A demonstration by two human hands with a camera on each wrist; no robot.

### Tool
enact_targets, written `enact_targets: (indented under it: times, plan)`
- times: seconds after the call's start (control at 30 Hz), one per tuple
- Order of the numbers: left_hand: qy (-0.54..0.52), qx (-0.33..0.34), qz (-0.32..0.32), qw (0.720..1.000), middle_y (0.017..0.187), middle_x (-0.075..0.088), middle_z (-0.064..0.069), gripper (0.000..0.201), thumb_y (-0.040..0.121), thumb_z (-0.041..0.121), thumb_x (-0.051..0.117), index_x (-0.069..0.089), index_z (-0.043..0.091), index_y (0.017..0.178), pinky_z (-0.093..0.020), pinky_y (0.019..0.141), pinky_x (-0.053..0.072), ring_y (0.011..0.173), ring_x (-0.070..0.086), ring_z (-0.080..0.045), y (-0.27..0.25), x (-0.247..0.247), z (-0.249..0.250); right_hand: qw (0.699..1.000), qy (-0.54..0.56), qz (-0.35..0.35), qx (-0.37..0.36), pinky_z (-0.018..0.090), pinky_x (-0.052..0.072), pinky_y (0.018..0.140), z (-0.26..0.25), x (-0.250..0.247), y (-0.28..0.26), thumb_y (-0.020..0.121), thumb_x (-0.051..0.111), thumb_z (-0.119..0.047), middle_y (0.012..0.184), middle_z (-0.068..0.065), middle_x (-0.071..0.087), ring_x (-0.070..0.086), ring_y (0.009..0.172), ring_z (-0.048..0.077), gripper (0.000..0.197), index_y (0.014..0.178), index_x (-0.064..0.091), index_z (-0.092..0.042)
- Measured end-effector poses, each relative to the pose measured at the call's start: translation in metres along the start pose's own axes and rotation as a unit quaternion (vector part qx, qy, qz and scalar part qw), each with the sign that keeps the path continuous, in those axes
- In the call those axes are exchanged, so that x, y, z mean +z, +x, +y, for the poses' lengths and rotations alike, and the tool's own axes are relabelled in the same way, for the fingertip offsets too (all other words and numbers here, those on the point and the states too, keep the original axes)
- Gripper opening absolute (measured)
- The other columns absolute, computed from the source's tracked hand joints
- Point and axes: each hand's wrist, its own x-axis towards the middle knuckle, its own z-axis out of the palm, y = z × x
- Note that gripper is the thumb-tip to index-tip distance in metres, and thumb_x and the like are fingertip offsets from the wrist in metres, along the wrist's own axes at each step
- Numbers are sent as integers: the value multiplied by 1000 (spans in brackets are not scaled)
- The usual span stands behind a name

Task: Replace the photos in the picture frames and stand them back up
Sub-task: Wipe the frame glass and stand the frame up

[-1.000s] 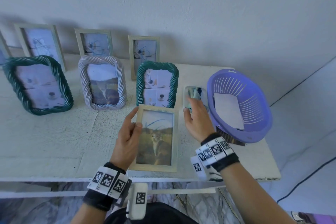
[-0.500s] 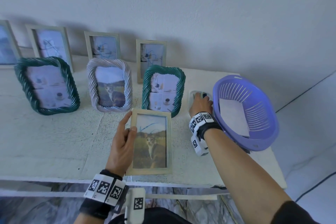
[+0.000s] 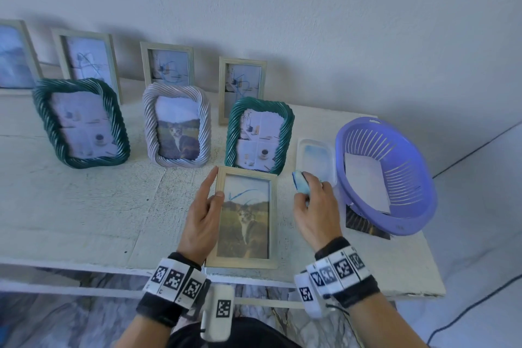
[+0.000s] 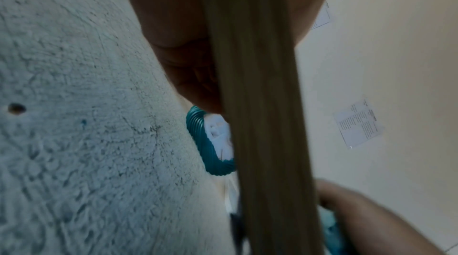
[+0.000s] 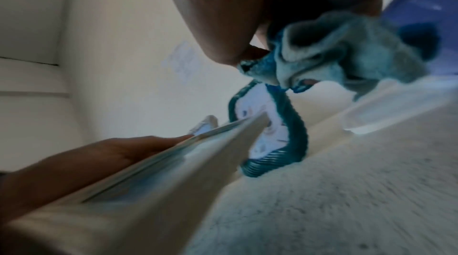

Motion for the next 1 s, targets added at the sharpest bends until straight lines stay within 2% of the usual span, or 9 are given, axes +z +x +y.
enact_targets:
  times: [0.07,0.17,0.2,0.3,0.43,0.6,0.73,0.9,1.0]
  plan:
    - [3,10,-6,1000,48,31,15,46,103,13,39,34,24,148,-14,51,28,47,24,-3,-2,4,3,996,23,46,-77,22,42,68,-14,-4,-13,89,44,-17,100,8,49,49,76,18,40,127,55,-12]
    - [11,29,1,1000,55,28,11,47,103,15,41,34,22,149,-14,47,26,46,26,-3,-6,10,7,987,3,29,-160,18,42,64,-29,-5,-22,93,48,-27,98,6,48,52,72,17,33,121,58,-14]
    - [15,34,5,999,56,28,7,47,103,14,42,35,21,149,-13,48,26,46,26,-3,-7,11,8,986,-18,12,-165,22,46,64,-31,-2,-23,93,53,-27,98,6,48,53,73,19,30,120,58,-14]
    - [36,49,11,998,53,32,12,48,102,11,43,36,20,148,-13,48,27,47,27,-3,-10,16,7,986,-80,-12,-148,35,52,66,-33,10,-24,89,61,-17,97,9,50,56,78,27,22,111,61,-13]
    - [57,55,24,997,51,37,14,48,101,9,44,36,18,148,-13,47,27,46,29,-3,-11,16,5,985,-59,-17,-164,31,51,70,-40,14,-28,87,62,-8,97,6,50,55,79,23,20,106,64,-14]
    - [72,67,31,995,49,31,13,49,101,8,45,35,20,148,-13,46,24,45,26,-4,-11,12,7,965,-42,-84,-243,23,49,70,-41,4,-41,84,67,-4,99,4,52,55,80,18,25,108,66,-10]
    - [82,74,30,993,52,27,13,49,101,8,46,36,17,148,-14,45,25,45,26,-5,-12,19,8,977,-75,-43,-194,33,53,71,-34,3,-17,82,66,-1,98,7,52,55,80,23,25,105,66,-10]
    - [86,72,28,993,48,27,12,48,101,10,47,38,17,148,-13,44,24,43,26,-4,-9,16,4,968,-17,-92,-234,19,46,66,-45,1,-42,87,64,-3,94,3,52,52,75,14,21,107,67,-9]
    - [79,80,28,993,48,30,12,49,101,20,45,36,22,148,-15,44,25,44,25,-4,-12,20,7,967,-31,-84,-240,23,50,68,-39,-2,-27,87,65,-4,95,2,53,52,77,14,21,107,68,-9]
